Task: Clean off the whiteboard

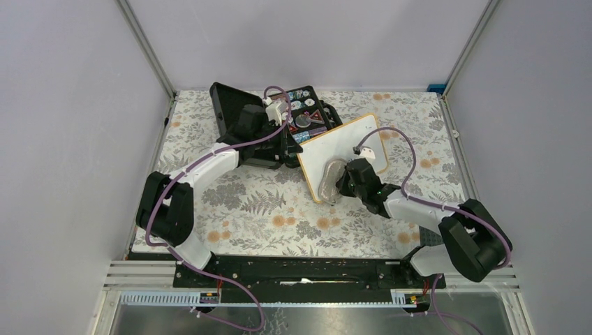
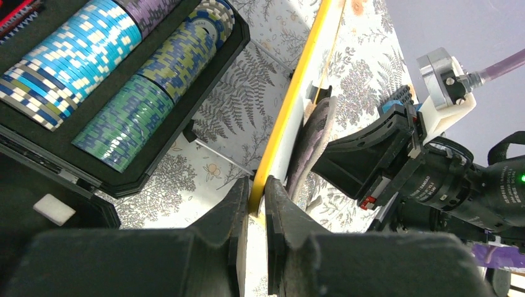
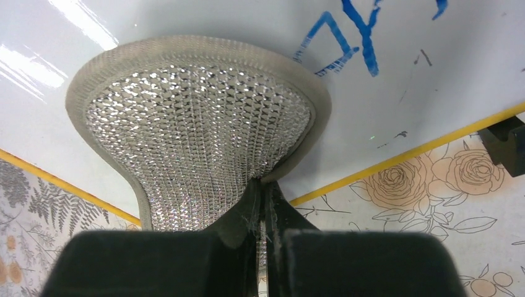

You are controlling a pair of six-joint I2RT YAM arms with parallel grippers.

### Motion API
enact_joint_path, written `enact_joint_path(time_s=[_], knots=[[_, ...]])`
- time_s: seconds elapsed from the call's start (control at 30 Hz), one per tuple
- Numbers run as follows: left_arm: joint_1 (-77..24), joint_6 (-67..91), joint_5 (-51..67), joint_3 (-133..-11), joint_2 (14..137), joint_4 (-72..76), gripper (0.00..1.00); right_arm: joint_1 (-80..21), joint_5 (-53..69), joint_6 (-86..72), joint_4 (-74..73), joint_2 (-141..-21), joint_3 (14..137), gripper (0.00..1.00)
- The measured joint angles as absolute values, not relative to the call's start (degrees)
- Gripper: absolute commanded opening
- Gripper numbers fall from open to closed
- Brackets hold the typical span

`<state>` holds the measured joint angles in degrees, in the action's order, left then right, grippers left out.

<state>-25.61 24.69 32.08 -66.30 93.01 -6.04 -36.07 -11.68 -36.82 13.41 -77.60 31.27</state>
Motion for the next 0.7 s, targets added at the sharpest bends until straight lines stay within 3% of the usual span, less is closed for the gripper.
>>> enact_joint_path(time_s=[0.27, 0.43, 0.7], knots=[[-25.0, 24.4, 31.2, -66.3, 93.0, -6.0, 0.0, -41.7, -13.9, -32.8, 0.6, -83.9, 45.9, 0.0], [-25.2, 24.4, 31.5, -66.3, 93.0, -6.9, 0.0, -43.0, -15.7, -30.3, 3.9, -84.9, 50.8, 0.0], [-25.6, 24.4, 31.3, -66.3, 93.1, -6.3, 0.0, -28.9, -9.7, -30.5, 9.6, -81.2, 44.2, 0.0]])
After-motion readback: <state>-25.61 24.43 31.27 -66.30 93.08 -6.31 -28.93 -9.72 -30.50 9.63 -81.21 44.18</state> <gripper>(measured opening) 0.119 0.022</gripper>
